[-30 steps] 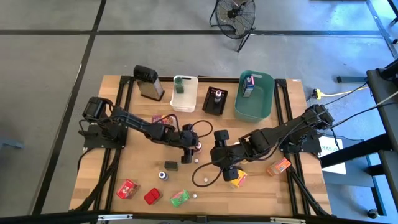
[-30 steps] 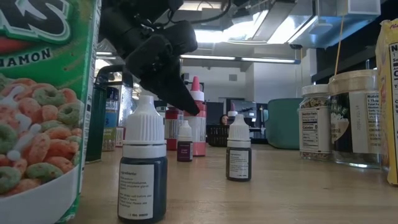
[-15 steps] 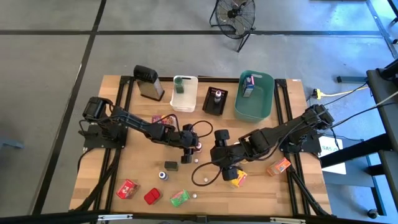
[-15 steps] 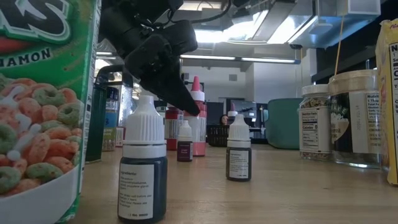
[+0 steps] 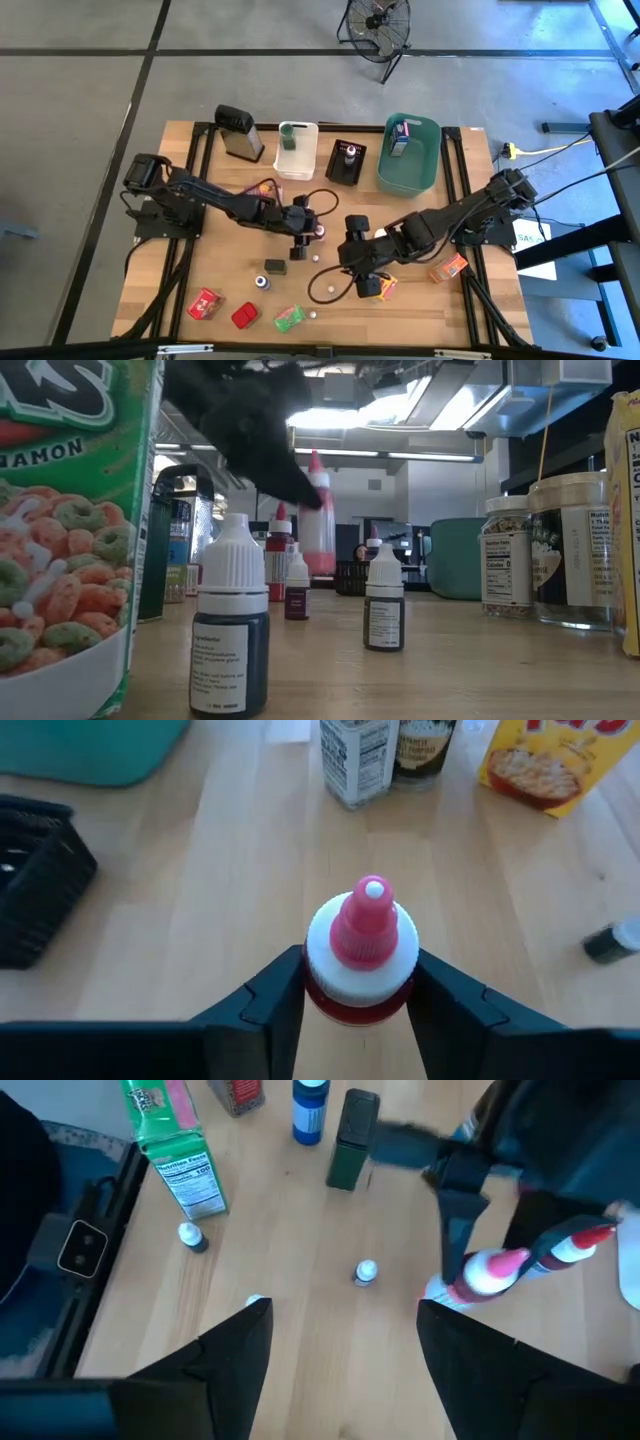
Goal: Pick & Place Kitchen Items
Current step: Put the large pink food coloring bottle into the black bin
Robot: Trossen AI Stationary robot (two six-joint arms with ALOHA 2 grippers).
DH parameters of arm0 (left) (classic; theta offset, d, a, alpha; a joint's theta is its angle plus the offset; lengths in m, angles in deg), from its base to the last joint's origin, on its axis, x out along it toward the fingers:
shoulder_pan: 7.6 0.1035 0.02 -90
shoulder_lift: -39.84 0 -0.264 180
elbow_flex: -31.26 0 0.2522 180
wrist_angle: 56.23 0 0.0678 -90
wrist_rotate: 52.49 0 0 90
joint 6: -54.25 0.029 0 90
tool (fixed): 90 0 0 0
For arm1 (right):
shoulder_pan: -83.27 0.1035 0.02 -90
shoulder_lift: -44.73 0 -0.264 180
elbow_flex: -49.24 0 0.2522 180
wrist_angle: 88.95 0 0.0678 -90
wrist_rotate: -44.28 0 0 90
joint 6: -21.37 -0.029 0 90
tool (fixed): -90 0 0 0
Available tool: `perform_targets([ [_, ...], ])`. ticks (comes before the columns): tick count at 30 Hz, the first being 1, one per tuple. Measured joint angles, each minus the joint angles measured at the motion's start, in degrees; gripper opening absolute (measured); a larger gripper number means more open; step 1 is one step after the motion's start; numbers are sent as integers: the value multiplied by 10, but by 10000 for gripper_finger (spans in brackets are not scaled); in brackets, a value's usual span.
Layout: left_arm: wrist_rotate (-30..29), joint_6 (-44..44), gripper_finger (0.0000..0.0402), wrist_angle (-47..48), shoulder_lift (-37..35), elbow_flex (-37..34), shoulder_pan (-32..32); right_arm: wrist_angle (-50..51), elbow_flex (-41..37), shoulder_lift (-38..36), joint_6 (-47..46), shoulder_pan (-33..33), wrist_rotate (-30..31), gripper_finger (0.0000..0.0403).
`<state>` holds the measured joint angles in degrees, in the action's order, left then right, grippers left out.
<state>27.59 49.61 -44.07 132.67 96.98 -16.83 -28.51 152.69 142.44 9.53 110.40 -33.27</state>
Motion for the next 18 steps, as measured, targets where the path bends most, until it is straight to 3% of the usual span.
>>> perform_targets([
  [4,-16,15,146,1,-33,0,-9,-3,0,4,-18,1,33,250],
  [11,-38,43,146,-4,-77,0,-31,-16,0,10,-38,-9,174,250],
  [18,-53,56,146,-14,-86,0,-39,-58,0,11,-10,-29,175,250],
])
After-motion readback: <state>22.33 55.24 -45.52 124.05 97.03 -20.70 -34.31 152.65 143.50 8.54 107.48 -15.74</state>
